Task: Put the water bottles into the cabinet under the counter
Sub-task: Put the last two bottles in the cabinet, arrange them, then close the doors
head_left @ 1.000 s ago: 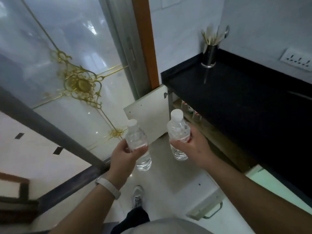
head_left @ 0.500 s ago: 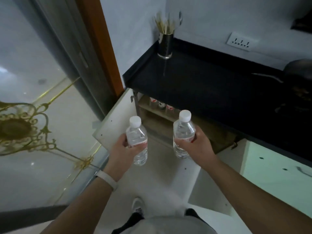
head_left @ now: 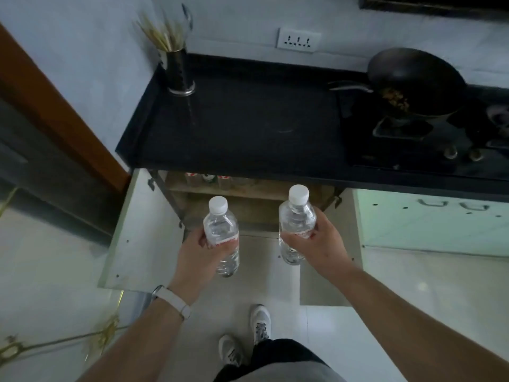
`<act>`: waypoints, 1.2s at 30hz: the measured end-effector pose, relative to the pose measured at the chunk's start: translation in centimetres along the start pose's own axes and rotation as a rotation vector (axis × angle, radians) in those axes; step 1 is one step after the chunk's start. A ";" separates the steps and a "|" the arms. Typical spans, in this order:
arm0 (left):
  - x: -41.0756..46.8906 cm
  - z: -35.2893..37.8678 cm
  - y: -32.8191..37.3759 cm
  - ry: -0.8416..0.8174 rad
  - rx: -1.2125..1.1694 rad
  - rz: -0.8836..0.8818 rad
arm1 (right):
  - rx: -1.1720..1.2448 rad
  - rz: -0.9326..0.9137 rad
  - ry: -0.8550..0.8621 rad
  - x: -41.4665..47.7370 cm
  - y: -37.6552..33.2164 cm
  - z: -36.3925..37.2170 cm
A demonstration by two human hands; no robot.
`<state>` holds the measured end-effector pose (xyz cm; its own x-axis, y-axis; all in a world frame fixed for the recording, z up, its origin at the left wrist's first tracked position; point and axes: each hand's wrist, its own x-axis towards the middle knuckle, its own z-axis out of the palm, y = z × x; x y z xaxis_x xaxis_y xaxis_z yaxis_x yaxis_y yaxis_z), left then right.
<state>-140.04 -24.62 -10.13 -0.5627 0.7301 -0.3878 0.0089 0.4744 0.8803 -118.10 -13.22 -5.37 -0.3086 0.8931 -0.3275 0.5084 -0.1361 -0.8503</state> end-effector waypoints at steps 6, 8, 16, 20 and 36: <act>0.3 1.8 2.4 -0.034 0.021 0.027 | 0.060 0.033 0.016 1.9 0.8 -1.3; 0.6 1.9 3.2 -0.045 0.041 0.034 | 0.089 0.020 0.004 2.7 0.8 -1.4; 2.1 2.6 6.0 -0.025 0.080 0.109 | 0.133 -0.007 -0.026 6.0 1.1 -2.5; 3.7 2.7 6.9 -0.054 0.076 0.109 | 0.151 0.015 -0.013 7.2 0.6 -2.9; 16.6 3.6 6.1 -0.531 0.182 0.184 | 0.103 0.219 0.267 11.6 1.6 1.3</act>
<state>-146.34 -7.81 -12.20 -0.0481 0.9324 -0.3581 0.2355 0.3590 0.9032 -121.93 -3.64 -11.07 0.0261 0.9166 -0.3990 0.4513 -0.3670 -0.8134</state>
